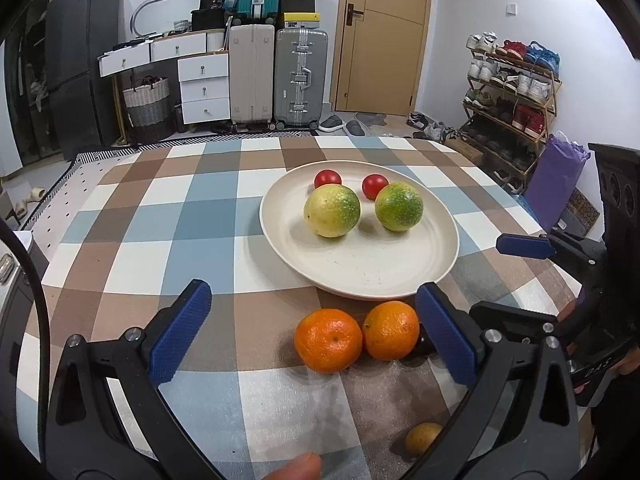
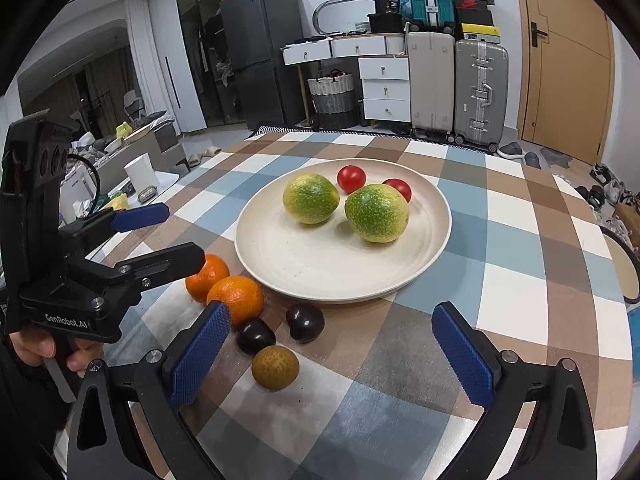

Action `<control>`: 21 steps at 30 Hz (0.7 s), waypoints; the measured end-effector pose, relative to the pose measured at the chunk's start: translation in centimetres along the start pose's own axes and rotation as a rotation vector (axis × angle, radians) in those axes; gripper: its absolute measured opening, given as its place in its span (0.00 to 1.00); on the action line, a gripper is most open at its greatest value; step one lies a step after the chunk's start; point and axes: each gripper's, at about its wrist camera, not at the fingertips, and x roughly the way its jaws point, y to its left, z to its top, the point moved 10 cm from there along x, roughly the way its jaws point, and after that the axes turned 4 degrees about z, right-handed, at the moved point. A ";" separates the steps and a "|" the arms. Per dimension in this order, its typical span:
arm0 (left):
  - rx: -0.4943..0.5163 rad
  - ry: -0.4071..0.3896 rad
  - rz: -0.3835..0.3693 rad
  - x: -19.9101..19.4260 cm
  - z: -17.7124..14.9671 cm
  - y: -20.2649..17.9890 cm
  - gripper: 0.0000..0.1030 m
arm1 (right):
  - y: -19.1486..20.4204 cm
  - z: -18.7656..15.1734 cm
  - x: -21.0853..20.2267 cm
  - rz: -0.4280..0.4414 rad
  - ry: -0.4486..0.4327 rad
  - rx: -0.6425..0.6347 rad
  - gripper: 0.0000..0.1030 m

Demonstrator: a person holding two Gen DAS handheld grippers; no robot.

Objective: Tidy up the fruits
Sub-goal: 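Withdraw both open tools from the plate toward the oranges and plums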

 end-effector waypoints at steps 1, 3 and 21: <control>0.002 0.000 0.001 0.1 0.0 0.0 0.99 | 0.1 0.0 0.0 0.002 0.000 -0.001 1.00; 0.005 0.004 -0.003 0.1 0.0 -0.1 0.99 | 0.2 -0.1 0.0 0.004 0.005 -0.006 1.00; 0.039 0.081 -0.017 0.3 -2.8 -0.2 0.99 | 0.5 -3.0 0.6 0.013 0.107 -0.034 1.00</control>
